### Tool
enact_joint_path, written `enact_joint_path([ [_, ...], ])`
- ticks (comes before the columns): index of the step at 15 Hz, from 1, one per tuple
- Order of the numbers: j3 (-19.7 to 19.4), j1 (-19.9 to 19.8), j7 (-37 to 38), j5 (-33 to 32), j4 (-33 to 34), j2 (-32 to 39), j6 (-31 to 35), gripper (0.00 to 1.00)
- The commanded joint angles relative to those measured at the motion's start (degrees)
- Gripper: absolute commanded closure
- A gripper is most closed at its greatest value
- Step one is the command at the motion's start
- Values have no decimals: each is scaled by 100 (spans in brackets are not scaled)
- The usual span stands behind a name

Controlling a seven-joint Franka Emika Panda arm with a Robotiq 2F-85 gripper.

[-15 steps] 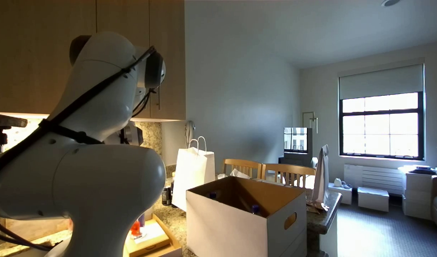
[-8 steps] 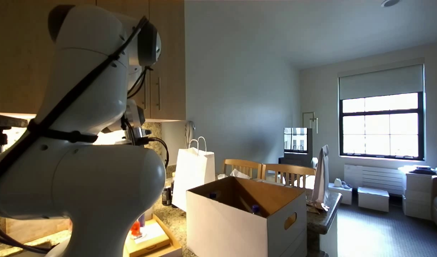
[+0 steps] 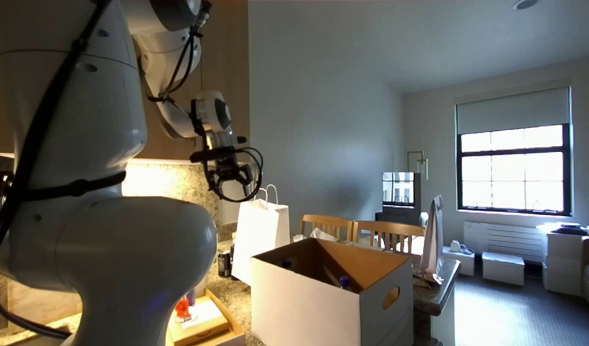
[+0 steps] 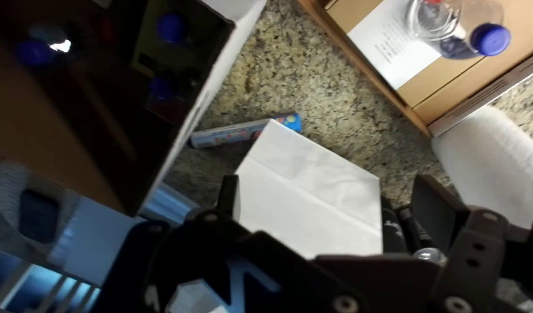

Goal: Remove the water bottle from the box

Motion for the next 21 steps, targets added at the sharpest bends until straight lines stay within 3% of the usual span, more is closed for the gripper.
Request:
enact_joint_path([
  [1,-243,-727,-141,396,-493,-894,-150,0],
  [6,-910,-1591,-760,375,-699,-1153,84,0],
  [11,-1298,-1831,-1189,1025,-470,-479,356,0],
  [21,-922,-1714,-478,2330,24,1448,1335,0],
])
